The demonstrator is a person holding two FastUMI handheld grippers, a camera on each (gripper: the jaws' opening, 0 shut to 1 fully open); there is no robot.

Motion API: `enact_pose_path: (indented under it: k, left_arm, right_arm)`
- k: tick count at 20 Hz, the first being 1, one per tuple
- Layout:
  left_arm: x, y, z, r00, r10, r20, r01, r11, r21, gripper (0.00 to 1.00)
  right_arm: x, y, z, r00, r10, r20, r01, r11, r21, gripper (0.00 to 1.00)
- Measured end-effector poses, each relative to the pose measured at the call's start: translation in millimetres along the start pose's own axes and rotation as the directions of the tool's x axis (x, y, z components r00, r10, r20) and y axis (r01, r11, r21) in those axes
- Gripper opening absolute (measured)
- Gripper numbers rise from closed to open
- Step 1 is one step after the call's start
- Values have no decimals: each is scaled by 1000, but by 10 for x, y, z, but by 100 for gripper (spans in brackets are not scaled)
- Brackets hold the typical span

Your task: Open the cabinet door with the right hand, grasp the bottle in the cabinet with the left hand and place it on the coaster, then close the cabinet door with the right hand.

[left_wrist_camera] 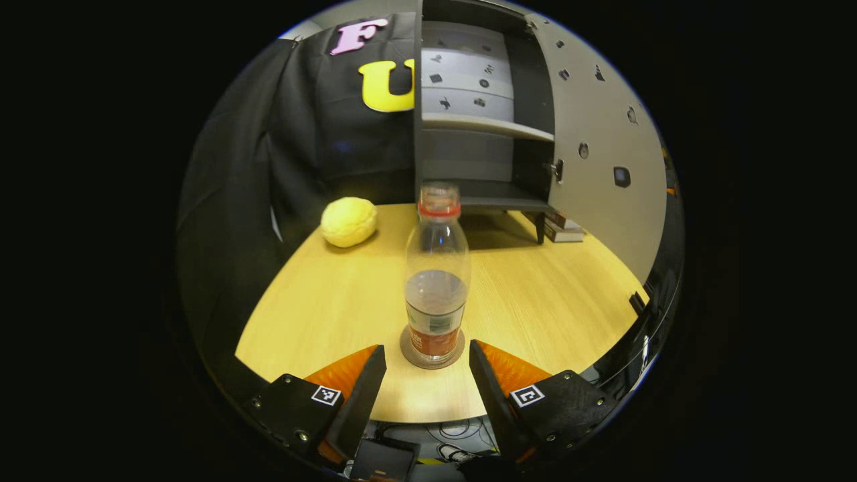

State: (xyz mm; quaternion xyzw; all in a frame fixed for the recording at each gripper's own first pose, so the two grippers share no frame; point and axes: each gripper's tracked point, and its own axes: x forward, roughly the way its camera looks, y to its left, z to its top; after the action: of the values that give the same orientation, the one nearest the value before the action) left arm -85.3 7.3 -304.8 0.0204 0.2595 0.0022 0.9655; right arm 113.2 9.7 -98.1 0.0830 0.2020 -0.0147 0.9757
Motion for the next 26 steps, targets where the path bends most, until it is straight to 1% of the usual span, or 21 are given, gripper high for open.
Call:
enact_pose_path:
  k: [3,5,6,9,10,11,13,14,15,19,22,24,26]
  left_arm:
    - [-445,-100,397,994,69,80,-68,997,-20,73]
    - [-746,-218,590,985,110,131,-104,993,-50,73]
    - [-897,-298,651,981,125,150,-116,991,-66,73]
    - [-1249,-638,785,966,165,197,-147,984,-104,73]
    - [-1349,-754,811,964,170,204,-147,982,-121,71]
    - [-1416,-843,842,963,172,207,-145,980,-137,73]
    - [-1555,-977,809,962,182,205,-150,975,-163,73]
    - [-1606,-1016,785,961,188,204,-155,973,-168,76]
    - [-1649,-1036,782,959,197,204,-164,972,-169,73]
    - [-1727,-1027,751,954,226,197,-197,968,-153,73]
    - [-1720,-1005,828,953,220,209,-191,970,-151,73]
    - [-1645,-968,982,953,206,221,-177,973,-146,73]
    - [-1574,-905,1132,953,184,239,-156,979,-131,73]
  right_arm:
    - [-56,52,151,997,73,15,-72,996,-57,98]
    - [-61,95,230,992,120,30,-115,984,-134,98]
    - [-65,167,250,987,159,22,-154,975,-158,98]
    - [-135,436,402,961,276,24,-267,944,-192,98]
    - [-151,498,483,953,300,34,-288,939,-190,98]
    - [-190,577,567,944,328,43,-316,932,-179,98]
    - [-254,742,701,924,379,48,-367,916,-162,98]
    - [-278,779,760,918,393,50,-380,910,-163,98]
    - [-301,809,829,915,400,54,-387,907,-169,98]
    - [-325,914,980,908,412,69,-390,896,-211,98]
    - [-360,1037,1012,902,425,76,-402,891,-212,98]
    - [-404,1117,988,901,428,71,-406,890,-209,98]
    - [-421,1128,976,913,400,73,-377,900,-217,97]
